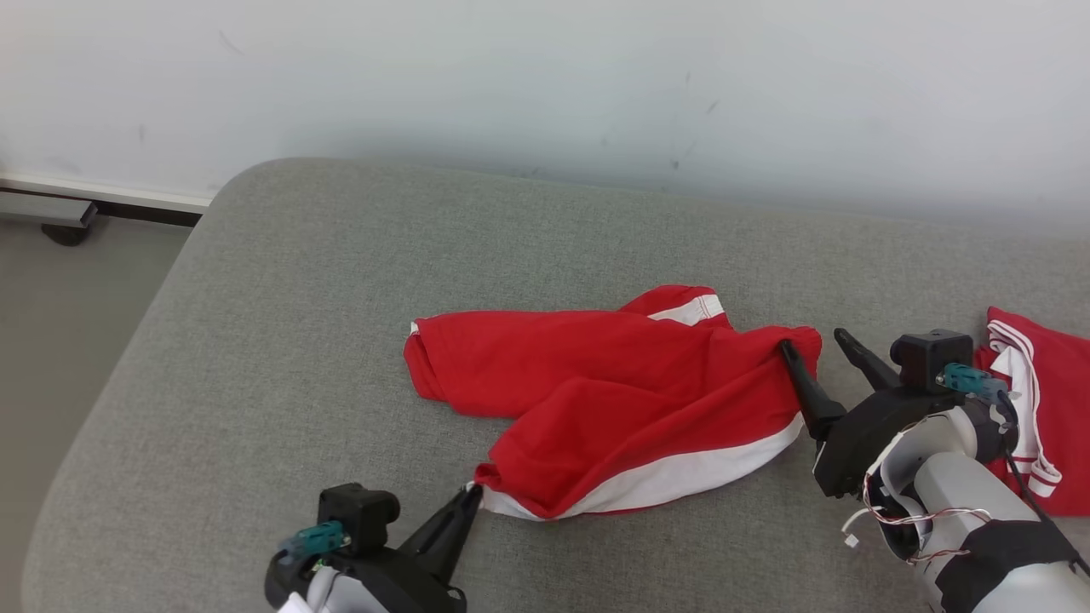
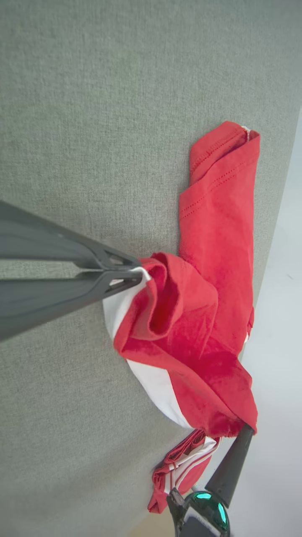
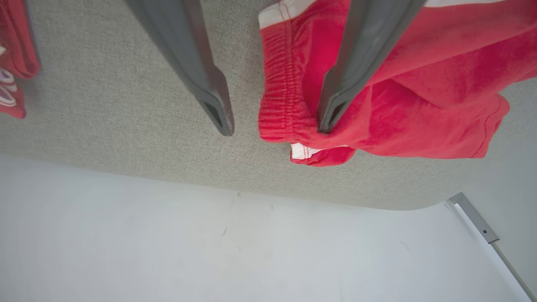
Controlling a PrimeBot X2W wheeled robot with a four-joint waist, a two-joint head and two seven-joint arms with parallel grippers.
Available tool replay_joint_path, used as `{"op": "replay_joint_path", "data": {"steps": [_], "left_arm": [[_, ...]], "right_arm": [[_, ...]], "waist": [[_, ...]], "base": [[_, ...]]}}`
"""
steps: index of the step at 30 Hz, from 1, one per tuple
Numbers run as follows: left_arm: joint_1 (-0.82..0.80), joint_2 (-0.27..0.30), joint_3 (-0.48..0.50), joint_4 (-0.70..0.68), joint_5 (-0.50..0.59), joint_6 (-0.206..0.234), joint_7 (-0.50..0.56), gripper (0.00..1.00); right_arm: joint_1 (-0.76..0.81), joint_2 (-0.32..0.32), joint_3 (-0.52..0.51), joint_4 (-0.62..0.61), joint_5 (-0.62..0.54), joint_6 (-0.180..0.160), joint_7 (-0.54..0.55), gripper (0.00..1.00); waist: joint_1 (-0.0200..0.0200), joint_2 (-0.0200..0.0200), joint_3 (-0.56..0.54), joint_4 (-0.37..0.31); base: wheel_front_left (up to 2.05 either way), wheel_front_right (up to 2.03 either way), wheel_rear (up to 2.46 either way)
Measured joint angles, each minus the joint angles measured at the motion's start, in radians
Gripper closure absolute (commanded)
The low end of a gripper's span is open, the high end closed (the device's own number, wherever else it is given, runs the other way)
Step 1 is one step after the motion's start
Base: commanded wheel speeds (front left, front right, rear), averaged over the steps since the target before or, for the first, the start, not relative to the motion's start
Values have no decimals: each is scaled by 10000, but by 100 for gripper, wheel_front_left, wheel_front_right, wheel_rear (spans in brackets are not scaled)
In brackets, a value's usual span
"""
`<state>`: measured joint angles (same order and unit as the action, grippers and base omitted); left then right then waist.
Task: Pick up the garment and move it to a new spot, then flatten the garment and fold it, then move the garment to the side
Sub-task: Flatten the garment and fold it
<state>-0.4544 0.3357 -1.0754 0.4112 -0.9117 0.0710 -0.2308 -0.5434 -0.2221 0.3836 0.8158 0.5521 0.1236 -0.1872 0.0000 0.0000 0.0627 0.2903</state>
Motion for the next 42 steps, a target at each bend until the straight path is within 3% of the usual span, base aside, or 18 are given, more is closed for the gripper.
{"op": "replay_joint_path", "data": {"steps": [9,25,32,42], "left_arm": [[-2,-84,12,-23,4,-2,-4,100],[251,566,639,-88,-38,186,-90,100],[184,700,855,-77,13,272,-134,100],[-71,727,963,-2,288,357,-163,100]], "right_arm": [[491,-274,395,-723,-6,2,27,0],[2720,-1582,963,-3804,1080,12,198,0],[2795,-2000,1275,-4140,652,12,692,0],[2132,-2184,2234,-3854,-359,13,1835,0]], "waist": [[0,0,-42,79],[0,0,44,-602],[0,0,109,-766],[0,0,156,-402]], "base": [[0,0,0],[0,0,0],[0,0,0],[0,0,0]]}}
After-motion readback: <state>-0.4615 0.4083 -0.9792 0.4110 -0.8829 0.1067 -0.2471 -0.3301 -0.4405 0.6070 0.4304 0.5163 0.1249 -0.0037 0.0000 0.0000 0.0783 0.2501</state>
